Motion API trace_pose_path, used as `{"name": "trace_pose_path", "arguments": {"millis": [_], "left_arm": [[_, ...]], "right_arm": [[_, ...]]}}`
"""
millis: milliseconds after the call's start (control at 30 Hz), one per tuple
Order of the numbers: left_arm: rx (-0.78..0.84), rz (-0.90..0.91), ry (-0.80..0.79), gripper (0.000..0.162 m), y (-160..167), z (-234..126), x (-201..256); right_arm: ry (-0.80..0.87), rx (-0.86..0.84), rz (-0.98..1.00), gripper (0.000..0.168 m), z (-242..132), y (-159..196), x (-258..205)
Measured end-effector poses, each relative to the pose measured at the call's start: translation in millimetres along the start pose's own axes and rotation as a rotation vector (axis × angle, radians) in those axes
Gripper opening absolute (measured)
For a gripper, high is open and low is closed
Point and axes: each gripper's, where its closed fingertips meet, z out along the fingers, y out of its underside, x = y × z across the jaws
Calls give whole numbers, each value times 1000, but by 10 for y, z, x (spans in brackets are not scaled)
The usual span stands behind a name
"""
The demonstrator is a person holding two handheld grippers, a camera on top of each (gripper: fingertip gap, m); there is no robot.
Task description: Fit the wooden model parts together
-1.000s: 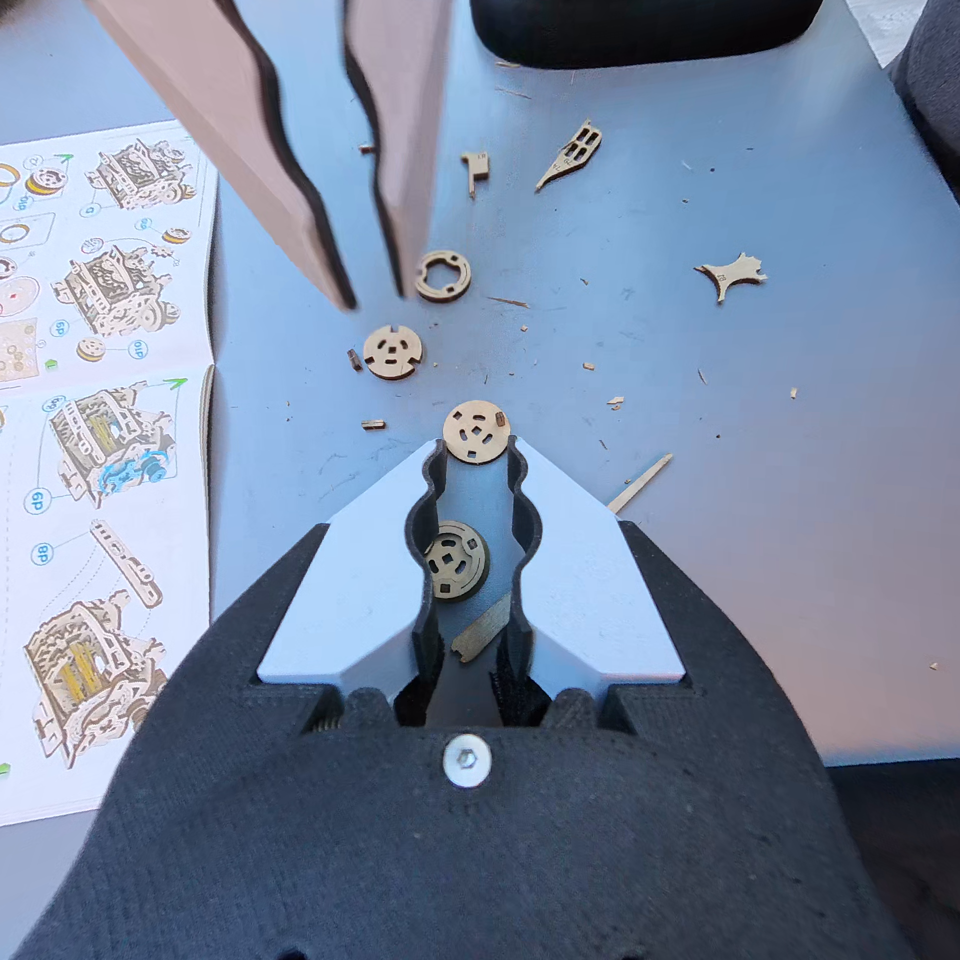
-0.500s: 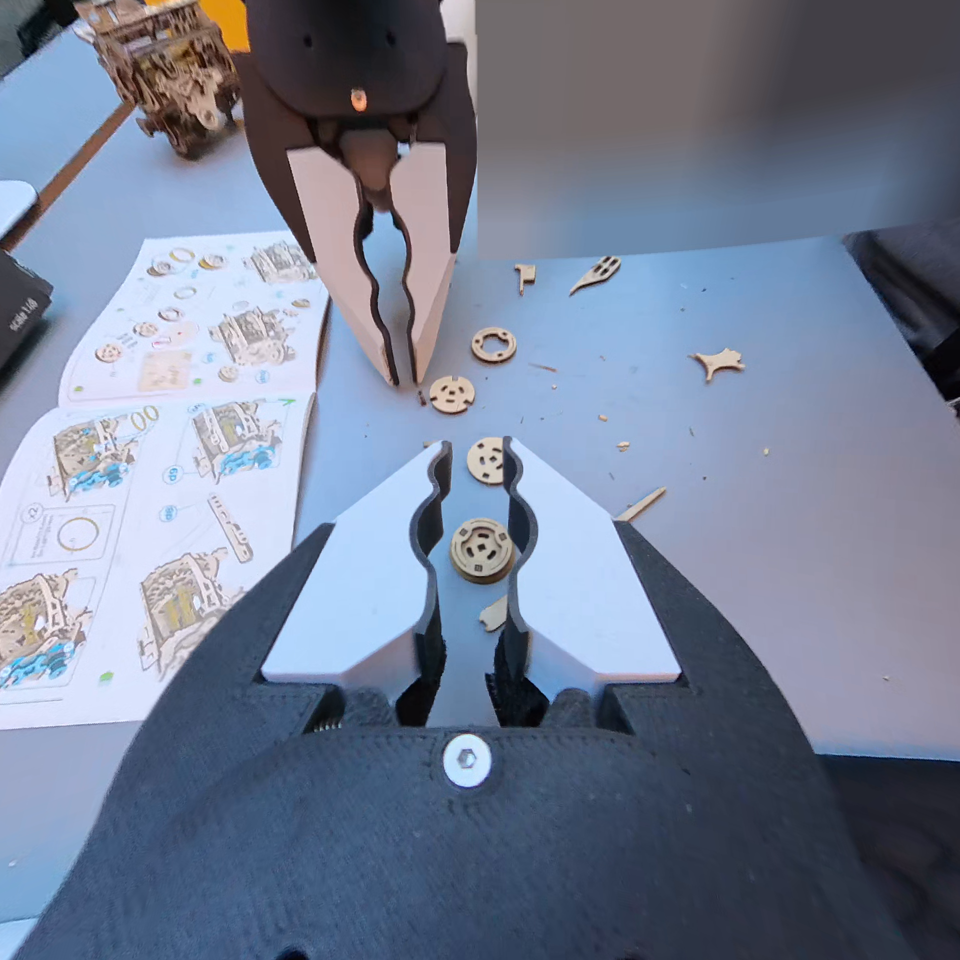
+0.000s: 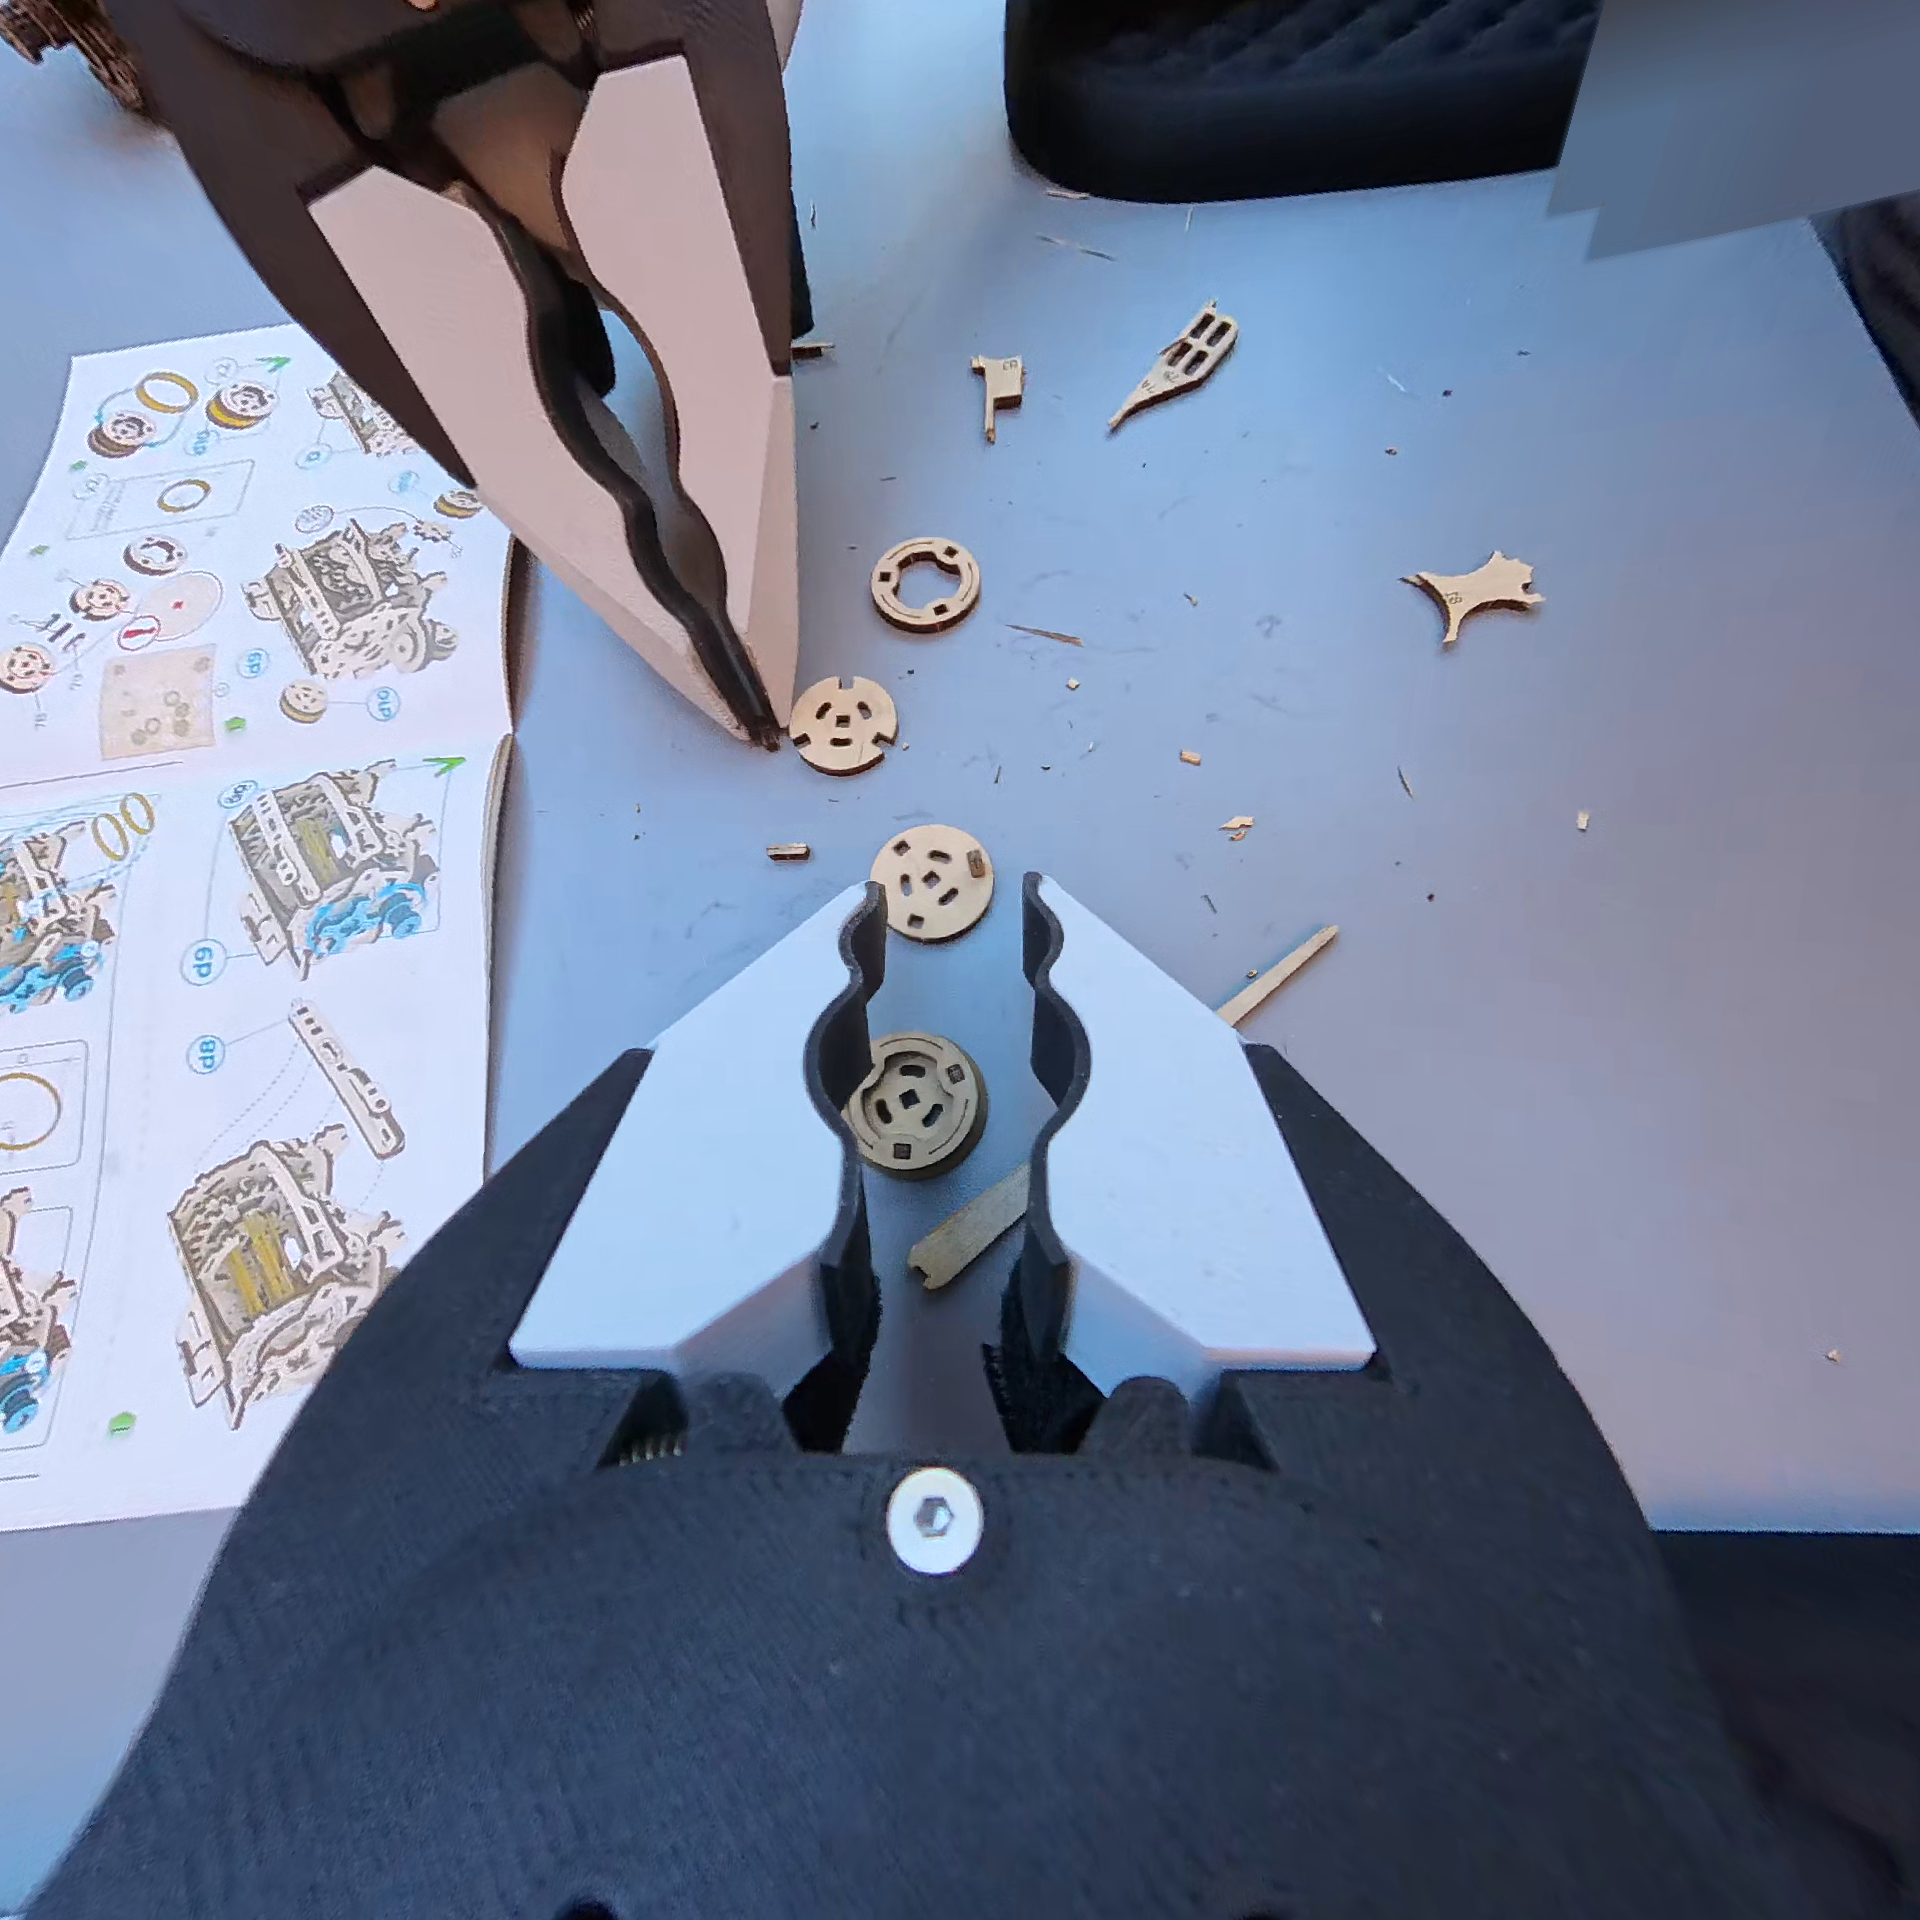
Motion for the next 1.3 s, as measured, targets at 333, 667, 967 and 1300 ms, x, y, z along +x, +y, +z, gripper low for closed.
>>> {"name": "trace_pose_path", "arguments": {"millis": [333,667,967,1300], "left_arm": [[212,-452,-19,18,-273,-264,-387],[401,-777,160,19,-492,-423,-475],[407,-802,249,1,-573,-365,-358],[420,-700,280,1,-610,-389,-278]], "right_arm": [[260,222,-355,2,-306,-616,-58],[487,226,-571,2,-348,-822,-56],[531,224,-611,2,-348,-887,-76],[491,322,-624,6,-380,-928,-138]]}}
